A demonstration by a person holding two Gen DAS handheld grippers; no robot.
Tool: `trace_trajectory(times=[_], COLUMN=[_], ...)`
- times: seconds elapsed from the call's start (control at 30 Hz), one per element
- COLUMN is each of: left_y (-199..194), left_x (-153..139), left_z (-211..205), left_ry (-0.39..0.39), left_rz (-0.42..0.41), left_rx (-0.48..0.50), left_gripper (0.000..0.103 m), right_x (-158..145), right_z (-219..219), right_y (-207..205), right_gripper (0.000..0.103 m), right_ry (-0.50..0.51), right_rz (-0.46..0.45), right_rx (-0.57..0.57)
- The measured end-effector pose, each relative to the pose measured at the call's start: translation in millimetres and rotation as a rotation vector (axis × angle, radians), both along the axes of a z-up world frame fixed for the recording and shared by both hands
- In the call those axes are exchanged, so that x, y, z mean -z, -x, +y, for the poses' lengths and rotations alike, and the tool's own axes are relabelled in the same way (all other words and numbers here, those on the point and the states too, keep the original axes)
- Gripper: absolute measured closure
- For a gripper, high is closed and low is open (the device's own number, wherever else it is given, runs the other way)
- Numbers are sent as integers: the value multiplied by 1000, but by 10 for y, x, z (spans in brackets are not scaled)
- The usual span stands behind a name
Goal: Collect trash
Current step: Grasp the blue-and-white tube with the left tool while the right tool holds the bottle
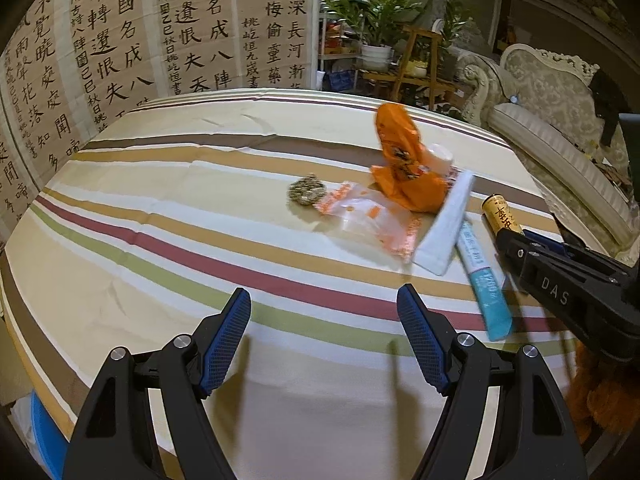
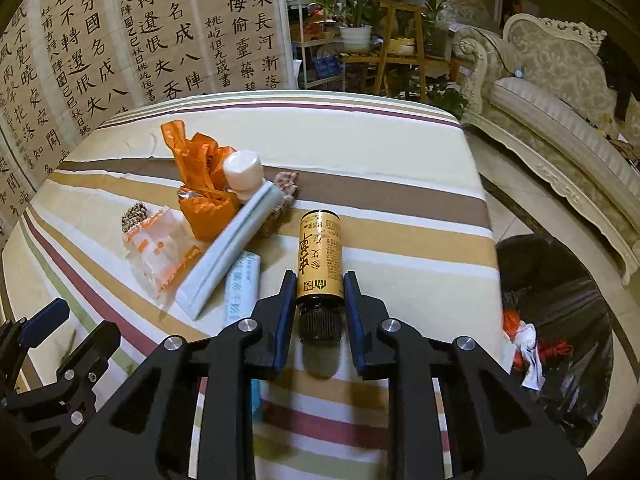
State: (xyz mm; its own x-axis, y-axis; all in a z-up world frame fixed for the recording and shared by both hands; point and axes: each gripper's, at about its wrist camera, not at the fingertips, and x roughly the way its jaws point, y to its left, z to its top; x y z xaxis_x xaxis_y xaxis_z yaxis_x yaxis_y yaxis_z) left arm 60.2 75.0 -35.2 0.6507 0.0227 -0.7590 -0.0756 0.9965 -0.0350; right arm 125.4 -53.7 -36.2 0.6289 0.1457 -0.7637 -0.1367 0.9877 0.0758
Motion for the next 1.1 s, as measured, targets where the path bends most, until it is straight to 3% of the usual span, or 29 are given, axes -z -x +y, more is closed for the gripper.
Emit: trace_trajectory(times=[0.8,0.9,0.93,1.1], left_y=[-175,-231,-247,-187], left_x=[47,90,110,116], left_z=[-740,-787,-793,-800], left_ry=[-20,-31,-34,-58], left_rz=[26,47,60,46], left_rx=[119,128,133,150], left_gripper=[30,36,43,57], right_x=[6,16,18,23], right_z=[-703,-738,-746,-756], right_y=[355,365,368,385], right_gripper=[80,80,80,80], right_ry=[-63,-72,-74,-79], right_rz=[-18,-16,-16,-17], right_rx=[76,78,78,76])
